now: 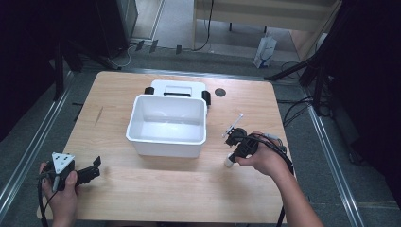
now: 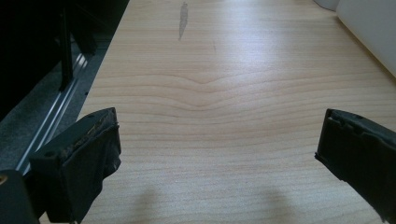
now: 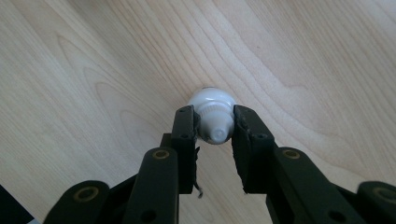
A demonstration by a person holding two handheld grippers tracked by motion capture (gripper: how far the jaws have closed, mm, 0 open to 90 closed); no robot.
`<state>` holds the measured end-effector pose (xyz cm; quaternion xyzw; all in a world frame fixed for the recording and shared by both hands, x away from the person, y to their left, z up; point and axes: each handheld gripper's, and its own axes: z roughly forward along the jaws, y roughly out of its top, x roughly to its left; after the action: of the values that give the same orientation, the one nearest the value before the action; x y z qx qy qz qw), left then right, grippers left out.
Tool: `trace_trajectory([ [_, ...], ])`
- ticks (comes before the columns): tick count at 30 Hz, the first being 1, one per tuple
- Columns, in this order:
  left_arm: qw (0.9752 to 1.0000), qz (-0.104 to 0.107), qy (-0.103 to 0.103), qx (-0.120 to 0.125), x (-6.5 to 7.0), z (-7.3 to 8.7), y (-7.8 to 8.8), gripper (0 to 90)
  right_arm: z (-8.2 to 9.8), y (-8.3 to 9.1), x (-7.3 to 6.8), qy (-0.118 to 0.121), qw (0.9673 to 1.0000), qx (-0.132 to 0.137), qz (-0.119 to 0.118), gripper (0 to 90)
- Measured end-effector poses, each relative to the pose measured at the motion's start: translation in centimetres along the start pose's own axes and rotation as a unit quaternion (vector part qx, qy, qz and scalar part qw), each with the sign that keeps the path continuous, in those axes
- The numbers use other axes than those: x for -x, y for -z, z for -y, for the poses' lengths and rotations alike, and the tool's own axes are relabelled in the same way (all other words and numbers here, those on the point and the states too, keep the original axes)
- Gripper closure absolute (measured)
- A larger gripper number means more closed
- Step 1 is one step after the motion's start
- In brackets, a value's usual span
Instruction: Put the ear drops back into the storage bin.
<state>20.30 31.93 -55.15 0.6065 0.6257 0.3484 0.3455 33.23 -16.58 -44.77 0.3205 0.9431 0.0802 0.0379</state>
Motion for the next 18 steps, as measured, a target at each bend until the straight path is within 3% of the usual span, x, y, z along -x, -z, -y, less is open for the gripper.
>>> trace_trajectory([
  [11,1.0000,0.001,0.002,0.001,0.0,0.0,0.0,0.4,-0.9,3.0,-0.2,0.033,0.9990,0.015,0.024,71.9],
  [18,1.0000,0.002,0.003,0.001,0.0,0.0,0.0,0.4,-1.5,4.8,0.1,0.028,0.9989,0.030,0.023,71.9],
])
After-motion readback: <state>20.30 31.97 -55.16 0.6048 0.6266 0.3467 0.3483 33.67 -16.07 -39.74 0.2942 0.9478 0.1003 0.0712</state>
